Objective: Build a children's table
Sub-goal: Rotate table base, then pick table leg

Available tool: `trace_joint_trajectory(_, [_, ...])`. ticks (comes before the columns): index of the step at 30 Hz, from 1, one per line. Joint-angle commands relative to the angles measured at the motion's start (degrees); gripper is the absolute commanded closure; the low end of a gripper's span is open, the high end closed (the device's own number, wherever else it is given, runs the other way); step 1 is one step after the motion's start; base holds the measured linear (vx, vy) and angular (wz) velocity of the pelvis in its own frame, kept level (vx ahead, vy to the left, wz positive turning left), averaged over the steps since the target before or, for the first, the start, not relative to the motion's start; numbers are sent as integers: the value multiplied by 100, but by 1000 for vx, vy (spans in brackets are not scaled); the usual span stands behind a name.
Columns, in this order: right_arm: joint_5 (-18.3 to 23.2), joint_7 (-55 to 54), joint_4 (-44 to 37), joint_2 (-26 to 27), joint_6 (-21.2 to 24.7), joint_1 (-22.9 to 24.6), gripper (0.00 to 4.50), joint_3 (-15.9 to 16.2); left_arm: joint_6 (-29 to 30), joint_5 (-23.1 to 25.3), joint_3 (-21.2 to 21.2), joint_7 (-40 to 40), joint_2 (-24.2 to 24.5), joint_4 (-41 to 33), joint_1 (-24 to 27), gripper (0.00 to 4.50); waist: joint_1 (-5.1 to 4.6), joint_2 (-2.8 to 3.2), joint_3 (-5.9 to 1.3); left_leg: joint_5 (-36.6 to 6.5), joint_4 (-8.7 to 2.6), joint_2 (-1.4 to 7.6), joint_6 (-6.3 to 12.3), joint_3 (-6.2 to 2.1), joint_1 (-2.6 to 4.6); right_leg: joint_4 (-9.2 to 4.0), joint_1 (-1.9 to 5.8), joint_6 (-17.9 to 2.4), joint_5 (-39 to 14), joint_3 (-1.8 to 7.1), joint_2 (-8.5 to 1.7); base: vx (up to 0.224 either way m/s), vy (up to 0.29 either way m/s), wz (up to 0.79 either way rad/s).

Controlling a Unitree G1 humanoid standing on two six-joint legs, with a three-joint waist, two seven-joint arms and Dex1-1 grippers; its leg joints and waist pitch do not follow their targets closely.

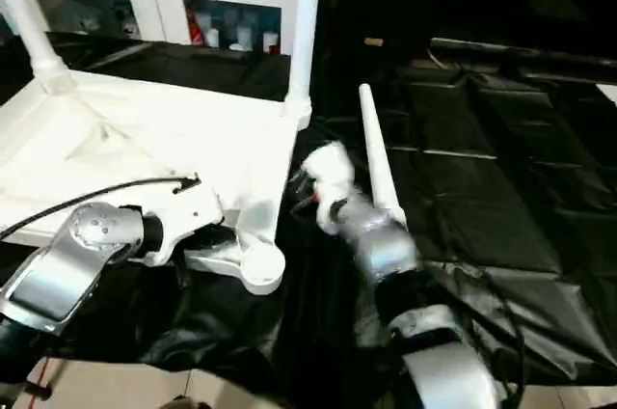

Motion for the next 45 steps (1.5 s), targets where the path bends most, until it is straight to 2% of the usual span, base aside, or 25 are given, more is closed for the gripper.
trace_joint_trajectory(1, [197,-164,-97,-142,148,-255,309,-316,66,-168,246,40,10,-148,-158,409,7,125,-394,-2031,-425,214,-289,-99,120,-393,233,-1004,-1805,322,-314,0,0,0])
trace_joint_trajectory(4, [224,-468,190,-324,172,-672,296,-528,124,-265,305,-2,61,-248,-202,404,-7,105,-385,-2090,-412,203,-328,-94,128,-407,216,-950,-1966,313,-307,0,0,0])
trace_joint_trajectory(6, [213,-561,284,-368,232,-767,277,-568,120,-268,307,6,52,-254,-216,374,-9,95,-391,-2027,-404,195,-320,-88,118,-404,216,-944,-1935,314,-310,0,0,0])
trace_joint_trajectory(7, [180,-818,534,-477,277,-998,271,-673,66,-277,352,76,-8,-266,-243,366,-7,105,-395,-1975,-401,191,-314,-88,112,-395,218,-956,-1880,313,-309,0,0,0])
trace_joint_trajectory(9, [163,-929,582,-527,380,-1075,261,-735,35,-282,379,125,-51,-263,-263,363,-6,80,-410,-1796,-387,188,-295,-72,109,-376,226,-990,-1685,317,-300,0,0,0])
trace_joint_trajectory(10, [120,-1196,787,-633,472,-1223,234,-843,-20,-317,460,258,-173,-259,-311,331,-4,70,-421,-1649,-377,188,-277,-63,92,-345,242,-1017,-1491,318,-295,0,0,0])
trace_joint_trajectory(11, [89,-1299,905,-686,459,-1294,234,-874,-85,-363,503,308,-234,-258,-334,331,-11,42,-428,-1599,-371,186,-276,-59,95,-344,246,-1036,-1451,315,-290,0,0,0])
trace_joint_trajectory(12, [69,-1362,988,-719,441,-1343,229,-890,-129,-395,530,338,-272,-257,-348,322,3,52,-431,-1559,-366,183,-274,-53,94,-343,250,-1045,-1418,314,-294,0,0,0])
trace_joint_trajectory(14, [63,-1563,1207,-783,448,-1466,214,-974,-82,-510,628,434,-380,-287,-396,325,11,28,-428,-1550,-357,175,-255,-47,77,-336,254,-1020,-1428,308,-296,0,0,0])
trace_joint_trajectory(18, [137,-1916,1596,-867,504,-1643,182,-1151,-295,-598,812,740,-613,-228,-465,287,-10,-14,-426,-1537,-341,165,-204,-43,46,-360,266,-885,-1619,297,-300,0,0,0])
trace_joint_trajectory(19, [131,-1935,1712,-887,521,-1687,159,-1150,-207,-630,837,748,-649,-230,-484,275,-16,-12,-435,-1517,-330,164,-190,-42,57,-361,261,-873,-1648,293,-303,0,0,0])
trace_joint_trajectory(22, [38,-2008,1990,-913,661,-1791,150,-1074,-110,-723,859,720,-703,-249,-509,263,-24,-10,-428,-1549,-327,162,-161,-41,53,-369,246,-866,-1719,284,-291,0,0,0])
trace_joint_trajectory(23, [-67,-2006,2207,-948,1112,-1922,144,-967,-178,-762,803,627,-671,-317,-481,251,-28,0,-426,-1543,-325,162,-167,-45,51,-367,244,-878,-1727,283,-287,0,0,0])
trace_joint_trajectory(24, [-81,-2006,2237,-953,1173,-1940,142,-952,-188,-767,795,614,-667,-326,-477,243,-46,-7,-436,-1517,-317,153,-166,-48,42,-347,253,-910,-1693,280,-273,0,0,0])
trace_joint_trajectory(25, [97,-1888,2330,-934,1386,-1998,141,-1100,-8,-848,706,435,-606,-445,-451,236,-33,5,-434,-1535,-318,160,-161,-43,47,-350,250,-925,-1657,286,-289,0,0,0])
trace_joint_trajectory(27, [236,-1751,2422,-927,1508,-2044,141,-1221,104,-919,605,274,-548,-563,-423,225,-21,17,-437,-1536,-316,176,-155,-46,53,-330,243,-939,-1558,290,-293,0,0,0])
trace_joint_trajectory(28, [273,-1682,2592,-947,1684,-2103,141,-1263,187,-977,502,140,-497,-667,-400,218,-17,7,-440,-1475,-316,179,-153,-39,40,-322,245,-971,-1452,294,-294,0,0,0])
trace_joint_trajectory(31, [271,-1538,2856,-982,2027,-2187,141,-1243,225,-1006,378,0,-433,-752,-373,209,-14,6,-436,-1393,-302,171,-133,-32,9,-297,246,-1066,-1331,298,-287,0,0,0])
trace_joint_trajectory(32, [279,-1530,2901,-990,2060,-2197,141,-1252,244,-1013,354,-7,-427,-757,-373,209,-2,-7,-442,-1382,-290,174,-147,-30,7,-290,244,-1057,-1369,298,-297,0,0,0])
trace_joint_trajectory(35, [257,-1385,3018,-995,2214,-2241,141,-1219,257,-1012,339,12,-419,-770,-363,209,-13,11,-423,-1551,-293,186,-226,-42,14,-313,226,-1011,-1599,291,-300,0,0,0])
trace_joint_trajectory(36, [176,-1311,3081,-1006,2363,-2231,141,-1128,306,-1007,308,-2,-386,-811,-351,209,-20,-12,-420,-1577,-294,186,-236,-42,8,-319,225,-990,-1658,289,-299,0,0,0])
trace_joint_trajectory(38, [123,-1270,3128,-1014,2434,-2205,141,-1058,363,-1033,291,-20,-352,-861,-349,209,-23,-4,-407,-1711,-293,188,-282,-52,19,-335,208,-927,-1881,286,-305,0,0,0])
trace_joint_trajectory(39, [117,-1249,3143,-1018,2443,-2195,159,-1046,374,-1039,285,-22,-348,-872,-352,204,-28,-38,-409,-1724,-293,190,-289,-51,21,-340,205,-906,-1938,282,-304,0,0,0])
trace_joint_trajectory(40, [122,-1268,3171,-1025,2447,-2181,171,-1055,396,-1053,280,-21,-343,-885,-361,202,-19,-19,-408,-1735,-294,191,-304,-59,20,-339,205,-886,-1984,286,-316,0,0,0])
trace_joint_trajectory(45, [97,-1271,3251,-1055,2457,-2117,207,-1054,401,-1040,257,3,-325,-894,-367,202,-19,-37,-413,-1725,-284,188,-315,-55,15,-338,197,-865,-1973,289,-316,0,0,0])
